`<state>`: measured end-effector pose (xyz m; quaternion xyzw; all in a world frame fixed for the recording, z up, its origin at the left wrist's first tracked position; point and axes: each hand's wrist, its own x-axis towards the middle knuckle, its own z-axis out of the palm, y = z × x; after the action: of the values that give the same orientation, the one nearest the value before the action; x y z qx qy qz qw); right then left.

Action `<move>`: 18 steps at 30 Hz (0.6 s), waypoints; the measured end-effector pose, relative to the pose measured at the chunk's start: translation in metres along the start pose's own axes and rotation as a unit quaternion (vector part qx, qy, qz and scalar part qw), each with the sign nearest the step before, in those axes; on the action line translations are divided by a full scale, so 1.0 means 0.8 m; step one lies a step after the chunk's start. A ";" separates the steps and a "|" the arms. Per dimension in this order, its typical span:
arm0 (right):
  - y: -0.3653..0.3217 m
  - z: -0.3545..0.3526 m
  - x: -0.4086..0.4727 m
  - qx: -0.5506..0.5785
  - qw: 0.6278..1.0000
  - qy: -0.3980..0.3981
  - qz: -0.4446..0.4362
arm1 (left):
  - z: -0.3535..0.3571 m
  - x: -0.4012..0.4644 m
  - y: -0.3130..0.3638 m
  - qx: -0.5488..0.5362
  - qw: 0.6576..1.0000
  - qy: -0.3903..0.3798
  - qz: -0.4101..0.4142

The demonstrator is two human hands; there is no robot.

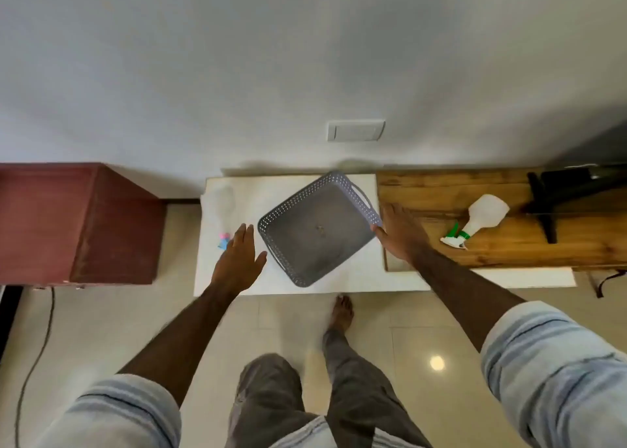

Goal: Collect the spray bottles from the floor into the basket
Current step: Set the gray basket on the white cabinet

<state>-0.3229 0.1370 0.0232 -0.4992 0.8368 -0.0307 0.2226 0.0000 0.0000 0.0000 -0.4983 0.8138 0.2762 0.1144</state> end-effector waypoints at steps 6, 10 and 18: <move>0.030 0.070 0.128 0.099 0.987 -0.080 0.102 | 0.082 0.090 -0.018 -0.166 0.981 -0.045 -0.090; 0.052 0.135 0.197 0.163 0.973 -0.072 0.150 | 0.138 0.137 -0.029 -0.309 0.929 -0.023 -0.201; 0.070 0.205 0.248 0.236 0.955 -0.025 0.180 | 0.202 0.155 -0.047 -0.410 0.871 -0.030 -0.270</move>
<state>-0.3830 0.0245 -0.2075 -0.2745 0.8760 -0.1740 0.3563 -0.0411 -0.0150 -0.2028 -0.6925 0.4572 0.5580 -0.0060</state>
